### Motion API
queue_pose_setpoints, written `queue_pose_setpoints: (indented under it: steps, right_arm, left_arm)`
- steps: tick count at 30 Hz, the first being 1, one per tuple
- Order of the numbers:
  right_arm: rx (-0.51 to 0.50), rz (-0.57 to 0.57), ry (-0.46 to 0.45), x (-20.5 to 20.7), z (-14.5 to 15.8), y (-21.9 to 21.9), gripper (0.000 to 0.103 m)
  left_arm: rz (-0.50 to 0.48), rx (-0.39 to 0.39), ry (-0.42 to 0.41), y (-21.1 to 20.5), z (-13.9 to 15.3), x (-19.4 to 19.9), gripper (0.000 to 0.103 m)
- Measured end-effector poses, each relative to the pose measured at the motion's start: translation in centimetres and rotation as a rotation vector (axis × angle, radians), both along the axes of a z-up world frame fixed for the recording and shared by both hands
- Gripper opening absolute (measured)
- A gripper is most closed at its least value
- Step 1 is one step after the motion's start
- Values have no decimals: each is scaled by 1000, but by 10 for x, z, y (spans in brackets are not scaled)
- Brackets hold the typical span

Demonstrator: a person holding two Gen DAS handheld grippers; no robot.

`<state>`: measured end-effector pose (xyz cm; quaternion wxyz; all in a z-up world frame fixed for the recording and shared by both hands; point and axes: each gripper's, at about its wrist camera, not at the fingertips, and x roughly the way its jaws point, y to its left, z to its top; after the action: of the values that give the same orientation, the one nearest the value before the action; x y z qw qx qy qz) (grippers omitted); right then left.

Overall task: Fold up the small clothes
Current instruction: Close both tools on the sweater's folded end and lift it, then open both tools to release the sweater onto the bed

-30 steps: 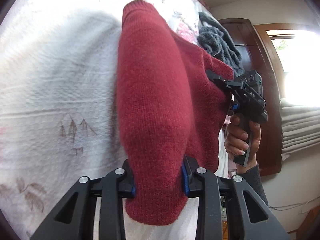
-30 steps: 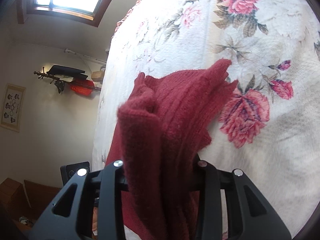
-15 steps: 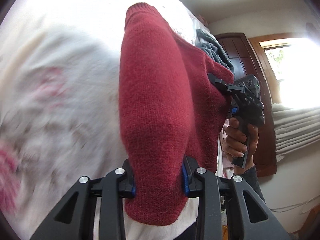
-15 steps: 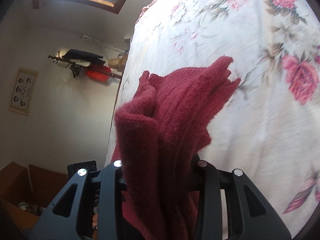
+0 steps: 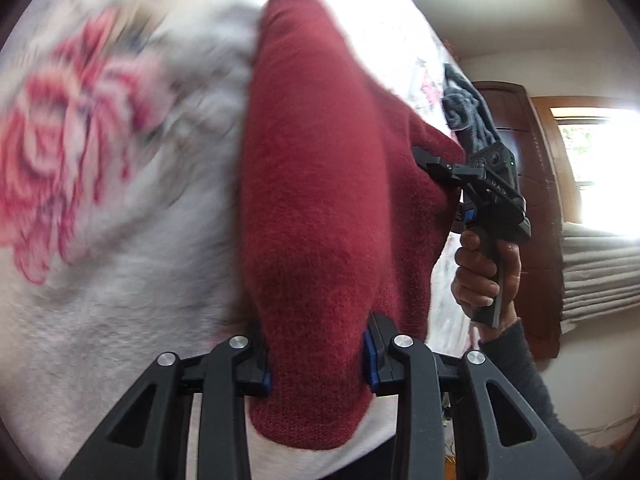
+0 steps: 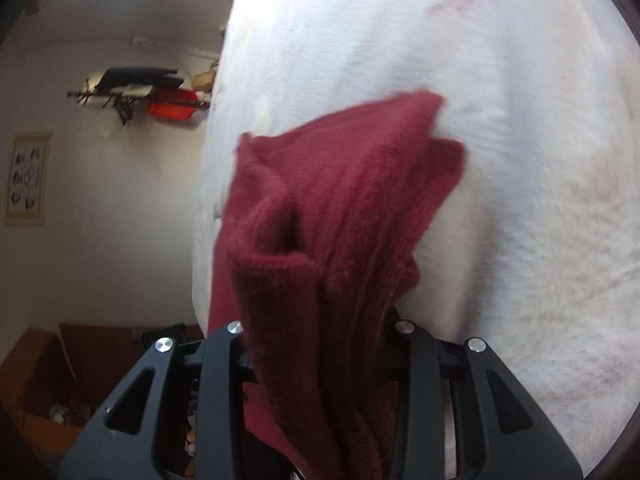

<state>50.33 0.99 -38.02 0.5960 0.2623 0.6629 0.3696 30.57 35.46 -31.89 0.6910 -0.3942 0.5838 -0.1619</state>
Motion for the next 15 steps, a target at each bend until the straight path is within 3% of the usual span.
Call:
queue_pose_setpoints:
  steps: [2,5,7,8,9,12,14,15]
  right_arm:
    - [-6,-22,28,2,-10,-7,38]
    - [-56,-30,-17,-2,1,-11,58]
    - [-39,-76,-56,-5,17,-30,64]
    - [-24,-122,-89,-11,29,-45,64]
    - [-21,-161,-135,-16,43,-57,62]
    - [-21,-176,-178,-30,61,-69,45]
    - [-55,-142,-186,-34,61,-59,42]
    - [-75,-118,-178,-35,57,-53,34]
  left_arm:
    - [21,0,23,2,-13,0,50]
    - [56,10,29,5,-9,-2,58]
    - [94,97,-1,13,10,-8,66]
    - [130,189,-46,20,29,-14,69]
    - [149,227,-92,25,42,-19,70]
    - [161,167,-261,28,81,-33,77]
    - [85,127,-300,8,88,-33,77]
    - [24,133,-295,-7,82,-31,76]
